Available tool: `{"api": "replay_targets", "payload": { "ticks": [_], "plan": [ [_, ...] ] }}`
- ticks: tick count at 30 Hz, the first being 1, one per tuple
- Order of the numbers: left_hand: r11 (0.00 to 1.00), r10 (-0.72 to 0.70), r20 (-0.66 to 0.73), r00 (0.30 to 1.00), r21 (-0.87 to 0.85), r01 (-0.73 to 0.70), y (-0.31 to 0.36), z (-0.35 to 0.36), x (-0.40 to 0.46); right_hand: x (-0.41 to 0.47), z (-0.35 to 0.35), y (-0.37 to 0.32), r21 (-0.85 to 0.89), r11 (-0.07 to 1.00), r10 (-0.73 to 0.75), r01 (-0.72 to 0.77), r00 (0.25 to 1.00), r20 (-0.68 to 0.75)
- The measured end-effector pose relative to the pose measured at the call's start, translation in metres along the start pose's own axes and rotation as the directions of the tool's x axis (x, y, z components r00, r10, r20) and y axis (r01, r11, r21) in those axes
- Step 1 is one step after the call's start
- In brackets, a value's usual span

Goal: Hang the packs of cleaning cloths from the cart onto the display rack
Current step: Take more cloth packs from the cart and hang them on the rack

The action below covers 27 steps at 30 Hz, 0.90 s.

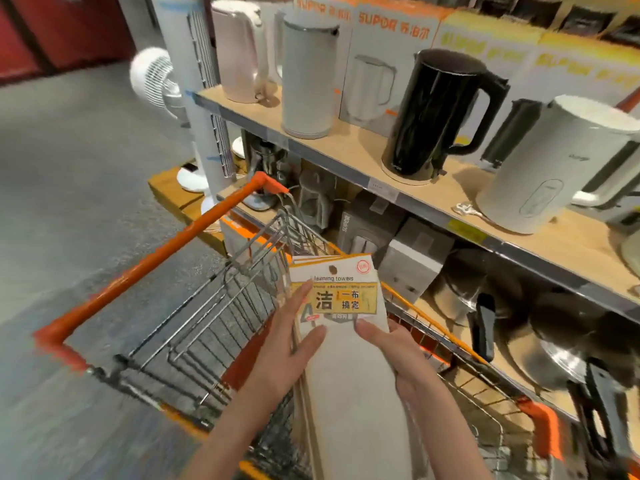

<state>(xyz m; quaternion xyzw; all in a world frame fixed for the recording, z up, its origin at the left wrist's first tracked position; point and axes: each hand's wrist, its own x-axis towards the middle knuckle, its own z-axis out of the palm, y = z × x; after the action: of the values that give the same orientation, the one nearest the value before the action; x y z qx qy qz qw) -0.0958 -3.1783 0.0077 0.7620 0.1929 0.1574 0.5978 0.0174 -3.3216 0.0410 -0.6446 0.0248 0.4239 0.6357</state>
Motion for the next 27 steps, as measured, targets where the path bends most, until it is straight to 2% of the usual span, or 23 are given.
{"api": "replay_targets", "payload": {
  "ticks": [4,8,13,19,22,27],
  "plan": [
    [0.997,-0.005,-0.099,0.995,-0.078,-0.003,-0.008,0.018,-0.039,-0.008,-0.006,0.009,-0.065,0.998,0.033,-0.027,0.996,0.085],
    [0.988,-0.051,-0.236,0.97,-0.154,0.015,-0.005,0.018,-0.077,-0.015,0.01,0.015,-0.113,0.994,0.025,0.001,0.973,0.23],
    [0.992,-0.081,-0.399,0.913,-0.121,0.035,0.001,-0.011,-0.12,-0.024,0.062,0.023,-0.197,0.98,0.11,-0.033,0.912,0.394],
    [0.99,-0.126,-0.614,0.779,-0.125,0.061,-0.005,-0.051,-0.173,-0.043,0.131,0.047,-0.284,0.959,0.177,-0.019,0.822,0.542],
    [0.986,-0.146,-0.703,0.696,-0.158,0.047,-0.002,-0.073,-0.197,-0.054,0.166,0.054,-0.374,0.926,0.19,0.051,0.793,0.579],
    [0.982,-0.181,-0.808,0.561,-0.185,0.05,-0.004,-0.103,-0.243,-0.076,0.225,0.076,-0.459,0.877,0.248,0.143,0.684,0.686]
  ]
}}
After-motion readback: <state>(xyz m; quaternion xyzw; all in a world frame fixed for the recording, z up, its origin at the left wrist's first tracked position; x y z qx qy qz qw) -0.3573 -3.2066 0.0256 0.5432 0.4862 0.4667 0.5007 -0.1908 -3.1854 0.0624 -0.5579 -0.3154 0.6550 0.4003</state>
